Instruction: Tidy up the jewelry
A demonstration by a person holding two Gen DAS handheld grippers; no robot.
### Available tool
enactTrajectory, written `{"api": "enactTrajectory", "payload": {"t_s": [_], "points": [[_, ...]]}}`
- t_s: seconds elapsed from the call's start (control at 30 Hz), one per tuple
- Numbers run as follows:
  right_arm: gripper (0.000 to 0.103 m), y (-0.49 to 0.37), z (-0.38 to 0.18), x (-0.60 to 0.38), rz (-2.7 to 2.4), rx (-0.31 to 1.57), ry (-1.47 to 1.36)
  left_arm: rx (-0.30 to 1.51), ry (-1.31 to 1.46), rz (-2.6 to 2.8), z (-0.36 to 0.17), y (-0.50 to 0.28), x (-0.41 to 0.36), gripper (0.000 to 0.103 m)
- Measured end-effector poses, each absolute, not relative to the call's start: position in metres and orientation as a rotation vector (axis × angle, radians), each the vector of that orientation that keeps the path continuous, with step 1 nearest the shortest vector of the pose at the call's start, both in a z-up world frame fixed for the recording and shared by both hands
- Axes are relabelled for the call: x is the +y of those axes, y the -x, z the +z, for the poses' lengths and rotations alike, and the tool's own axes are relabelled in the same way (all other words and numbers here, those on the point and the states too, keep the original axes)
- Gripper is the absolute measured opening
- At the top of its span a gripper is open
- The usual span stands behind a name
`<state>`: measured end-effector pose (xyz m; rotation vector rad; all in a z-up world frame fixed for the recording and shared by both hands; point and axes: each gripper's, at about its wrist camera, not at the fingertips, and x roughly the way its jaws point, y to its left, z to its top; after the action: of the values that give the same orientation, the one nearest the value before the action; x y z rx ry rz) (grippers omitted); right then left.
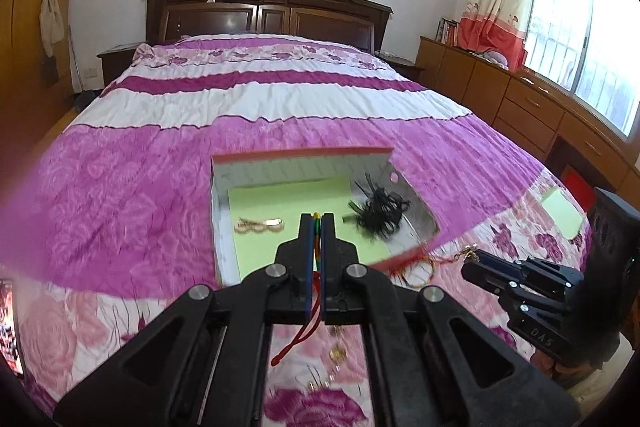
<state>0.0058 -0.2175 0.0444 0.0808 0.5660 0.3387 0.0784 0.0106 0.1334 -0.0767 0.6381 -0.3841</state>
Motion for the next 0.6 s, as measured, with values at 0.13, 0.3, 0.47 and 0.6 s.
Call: {"api": "enactTrajectory", "payload": {"t_s": [0.13,0.3,0.47,0.6], "points": [[0.017,-0.029,0.048,-0.222,0.315,0.570,-0.074,0.654,0.070,-0.376,0.127,-0.099,0.007,0.000],[0.017,-0.062,0.045,-0.228,0.281,0.614,-0.071,0.694,0.078,-0.367,0.110,-0.125,0.005,0.000],[0.017,-0.098,0.027,-0.236,0.243,0.705,-0.080,0.748,0.073,-0.360,0.088,-0.145,0.000,0.000],[0.017,-0.114,0.012,-0.238,0.222,0.758,-0.065,0.807,0.072,-0.351,0.066,-0.157,-0.004,0.000]]}}
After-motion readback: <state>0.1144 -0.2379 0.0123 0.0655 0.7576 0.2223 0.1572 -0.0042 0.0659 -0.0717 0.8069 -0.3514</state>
